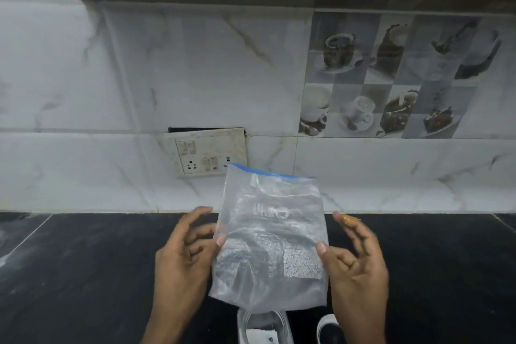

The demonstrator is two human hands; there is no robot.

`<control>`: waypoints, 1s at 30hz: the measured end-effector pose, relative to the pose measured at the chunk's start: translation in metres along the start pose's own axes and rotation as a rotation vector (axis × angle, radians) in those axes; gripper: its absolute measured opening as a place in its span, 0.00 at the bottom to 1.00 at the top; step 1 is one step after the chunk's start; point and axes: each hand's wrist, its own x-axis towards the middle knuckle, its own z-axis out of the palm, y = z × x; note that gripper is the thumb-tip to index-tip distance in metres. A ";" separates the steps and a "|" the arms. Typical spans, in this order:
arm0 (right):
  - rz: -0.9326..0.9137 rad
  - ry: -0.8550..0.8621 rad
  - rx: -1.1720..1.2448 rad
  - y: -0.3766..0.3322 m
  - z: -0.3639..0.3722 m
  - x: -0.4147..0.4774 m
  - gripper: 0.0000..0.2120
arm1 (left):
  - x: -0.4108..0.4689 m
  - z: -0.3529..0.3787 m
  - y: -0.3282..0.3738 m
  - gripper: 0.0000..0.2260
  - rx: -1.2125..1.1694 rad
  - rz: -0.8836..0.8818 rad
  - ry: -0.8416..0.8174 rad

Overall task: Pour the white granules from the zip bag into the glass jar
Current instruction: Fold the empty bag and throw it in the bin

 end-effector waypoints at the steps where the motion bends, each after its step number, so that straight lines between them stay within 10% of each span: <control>1: -0.036 -0.040 -0.039 0.000 0.000 0.000 0.25 | 0.002 -0.002 -0.001 0.18 -0.015 -0.001 -0.011; 9: -0.058 -0.365 -0.210 -0.010 -0.004 0.013 0.25 | 0.016 -0.016 -0.002 0.20 -0.001 0.041 -0.107; 16: -0.189 -0.272 -0.349 -0.014 -0.002 0.019 0.23 | 0.029 -0.028 -0.006 0.06 0.428 0.402 -0.102; 24: -0.370 -0.571 -0.921 -0.024 -0.001 0.023 0.26 | 0.013 -0.016 -0.001 0.06 0.097 0.258 -0.152; 30: -0.162 -0.716 -0.692 -0.025 0.031 0.009 0.08 | 0.012 0.001 0.011 0.10 0.008 0.221 -0.127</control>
